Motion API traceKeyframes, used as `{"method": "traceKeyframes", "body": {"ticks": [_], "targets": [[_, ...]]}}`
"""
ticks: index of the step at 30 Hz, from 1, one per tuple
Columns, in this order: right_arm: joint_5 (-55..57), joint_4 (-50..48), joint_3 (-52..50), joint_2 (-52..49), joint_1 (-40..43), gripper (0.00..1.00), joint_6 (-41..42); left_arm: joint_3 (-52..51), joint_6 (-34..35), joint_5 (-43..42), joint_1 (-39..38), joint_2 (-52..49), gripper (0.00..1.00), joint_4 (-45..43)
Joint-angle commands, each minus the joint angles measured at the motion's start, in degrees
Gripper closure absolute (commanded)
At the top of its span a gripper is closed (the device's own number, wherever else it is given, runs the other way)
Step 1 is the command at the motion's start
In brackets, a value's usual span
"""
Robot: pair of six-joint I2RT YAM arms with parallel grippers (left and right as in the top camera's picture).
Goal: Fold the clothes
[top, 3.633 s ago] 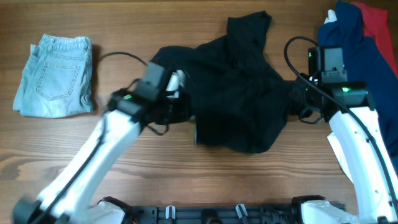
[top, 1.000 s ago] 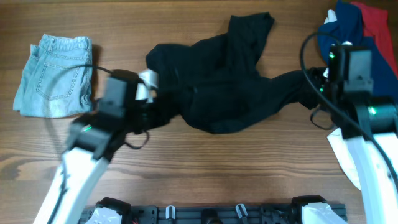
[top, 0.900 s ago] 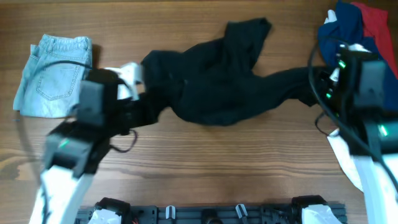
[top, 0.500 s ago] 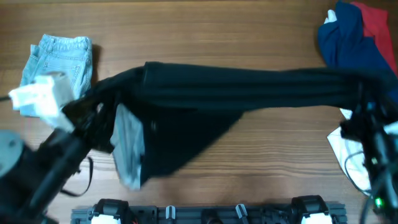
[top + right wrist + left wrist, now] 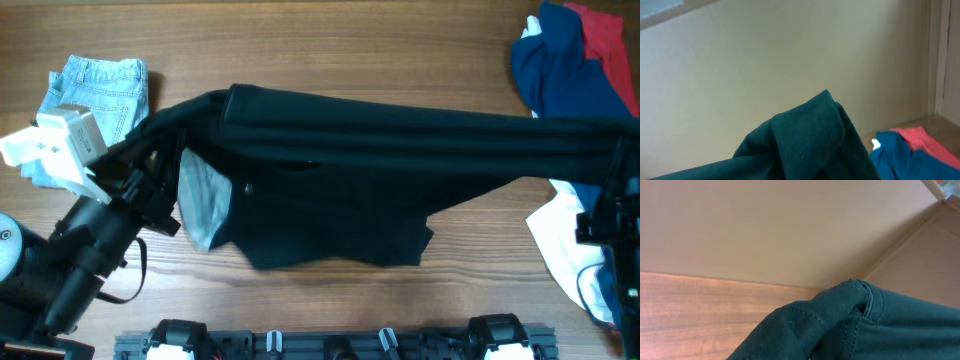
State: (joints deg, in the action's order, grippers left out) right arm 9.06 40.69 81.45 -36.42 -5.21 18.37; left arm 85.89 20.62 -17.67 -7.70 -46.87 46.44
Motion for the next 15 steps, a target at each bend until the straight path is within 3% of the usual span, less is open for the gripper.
{"method": "traceKeyframes", "body": {"ticks": [1,10,15], "targets": [[8.4,0.4,4.1,0.4,0.6,0.96,-1.9,0.5,-0.9,4.2,1.3,0.4,0.96,-1.2],[9.6,3.0,6.8,-0.7,0.6,0.96,-1.8,0.5,-0.9,4.3,1.3,0.0,0.96,-0.4],[7.3,4.8,6.8,-10.9,0.6,0.96,-1.9,0.5,-1.6,5.8,1.3,-8.0,0.96,1.2]]}}
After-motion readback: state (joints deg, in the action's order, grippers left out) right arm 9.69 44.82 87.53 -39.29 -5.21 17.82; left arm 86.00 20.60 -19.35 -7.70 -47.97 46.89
